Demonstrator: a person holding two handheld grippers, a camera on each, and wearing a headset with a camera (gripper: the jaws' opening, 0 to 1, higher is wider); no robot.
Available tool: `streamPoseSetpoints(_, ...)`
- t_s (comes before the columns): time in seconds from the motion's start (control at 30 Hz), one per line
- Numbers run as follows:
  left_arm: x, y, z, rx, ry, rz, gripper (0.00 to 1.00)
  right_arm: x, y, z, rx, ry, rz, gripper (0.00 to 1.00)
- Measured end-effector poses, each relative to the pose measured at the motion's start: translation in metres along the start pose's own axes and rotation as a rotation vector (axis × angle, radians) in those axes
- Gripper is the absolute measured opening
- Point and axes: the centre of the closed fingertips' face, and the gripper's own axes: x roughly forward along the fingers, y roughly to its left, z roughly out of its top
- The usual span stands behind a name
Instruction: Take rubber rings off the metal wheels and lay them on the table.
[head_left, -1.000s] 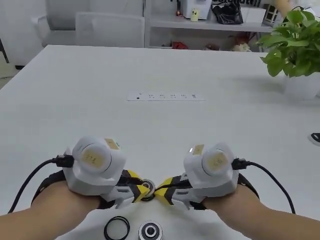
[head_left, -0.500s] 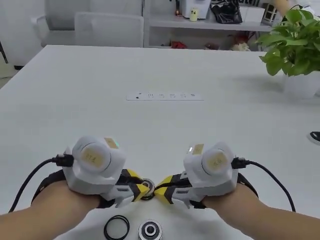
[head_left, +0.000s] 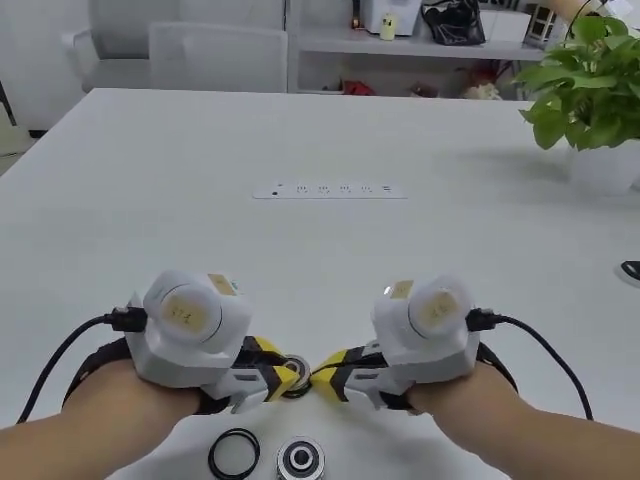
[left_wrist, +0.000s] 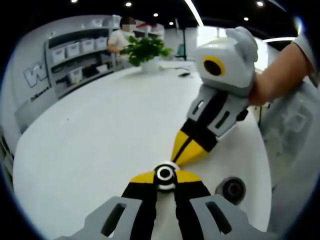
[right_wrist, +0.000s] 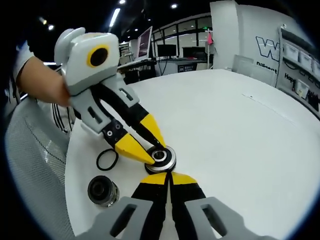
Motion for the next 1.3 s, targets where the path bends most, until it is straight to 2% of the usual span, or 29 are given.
streamPoseSetpoints(0.17, 0.000, 0.000, 0.000, 0.002, 0.000, 0.002, 0.12, -0.003, -0.003, 0.001, 0.125, -0.031, 0.012, 0.00)
streamPoseSetpoints(0.2, 0.000, 0.000, 0.000, 0.002, -0.001, 0.002, 0.12, -0.003, -0.005, 0.004, 0.149, -0.050, 0.014, 0.00)
streamPoseSetpoints(0.3, 0.000, 0.000, 0.000, 0.004, -0.003, 0.003, 0.12, -0.005, -0.006, 0.007, 0.186, -0.069, 0.019, 0.00)
streamPoseSetpoints(0.57, 0.001, 0.000, 0.001, 0.003, 0.000, 0.009, 0.12, -0.006, -0.002, 0.013, 0.229, -0.106, 0.042, 0.00)
streamPoseSetpoints(1.2, 0.001, 0.000, 0.001, 0.007, 0.003, 0.009, 0.12, -0.004, 0.008, 0.018, 0.209, -0.107, 0.081, 0.00)
streamPoseSetpoints(1.3, 0.001, -0.001, 0.001, 0.009, 0.004, 0.008, 0.12, -0.003, 0.011, 0.020, 0.186, -0.101, 0.086, 0.00)
